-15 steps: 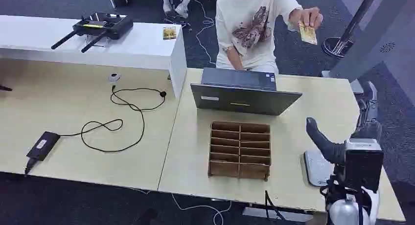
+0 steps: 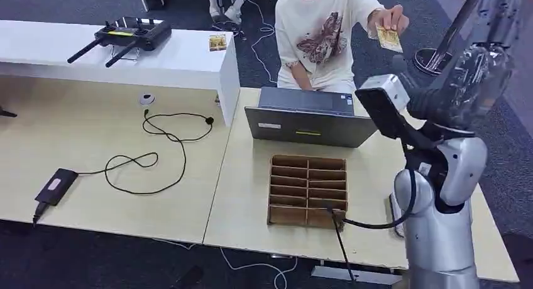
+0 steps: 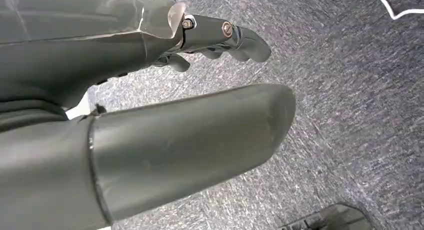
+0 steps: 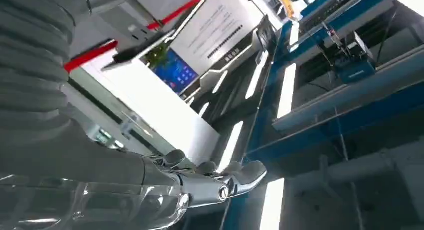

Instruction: Pass the card to the sensor for recognition and then transmit it.

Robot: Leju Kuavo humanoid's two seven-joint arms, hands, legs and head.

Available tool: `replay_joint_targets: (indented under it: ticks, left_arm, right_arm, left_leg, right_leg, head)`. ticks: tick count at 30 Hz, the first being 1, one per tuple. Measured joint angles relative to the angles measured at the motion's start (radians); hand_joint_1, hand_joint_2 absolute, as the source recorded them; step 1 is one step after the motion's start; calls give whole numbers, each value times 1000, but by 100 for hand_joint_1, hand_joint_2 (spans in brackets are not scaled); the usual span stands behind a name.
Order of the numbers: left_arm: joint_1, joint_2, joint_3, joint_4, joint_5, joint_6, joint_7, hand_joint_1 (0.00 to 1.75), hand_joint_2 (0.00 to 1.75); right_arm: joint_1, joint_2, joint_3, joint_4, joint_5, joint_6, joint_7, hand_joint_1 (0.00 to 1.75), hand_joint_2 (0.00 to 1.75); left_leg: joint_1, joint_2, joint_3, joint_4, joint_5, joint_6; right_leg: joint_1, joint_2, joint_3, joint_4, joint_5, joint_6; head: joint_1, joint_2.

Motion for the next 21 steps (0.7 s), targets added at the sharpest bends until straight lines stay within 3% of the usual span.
replay_joint_targets:
  ticks: [10,21]
  left_arm:
    - [-7,0,15,0,-24,-18,-8,0,0]
    - [-8,1,37,0,-23,-21,-23,0,0]
  right_arm:
    - [-278,0,93,362,96,86,65,0,175]
    - [-476,43,151,712,151,160,94,0,175]
  left_leg:
    - [0,-1,-1,0,2,-1]
    - [0,-2,-4,1,2,-1]
  right_leg:
    - [0,-1,0,1,1,1]
    - [0,-2,-2,1,2,2]
  head:
    - [0,0]
    - [0,0]
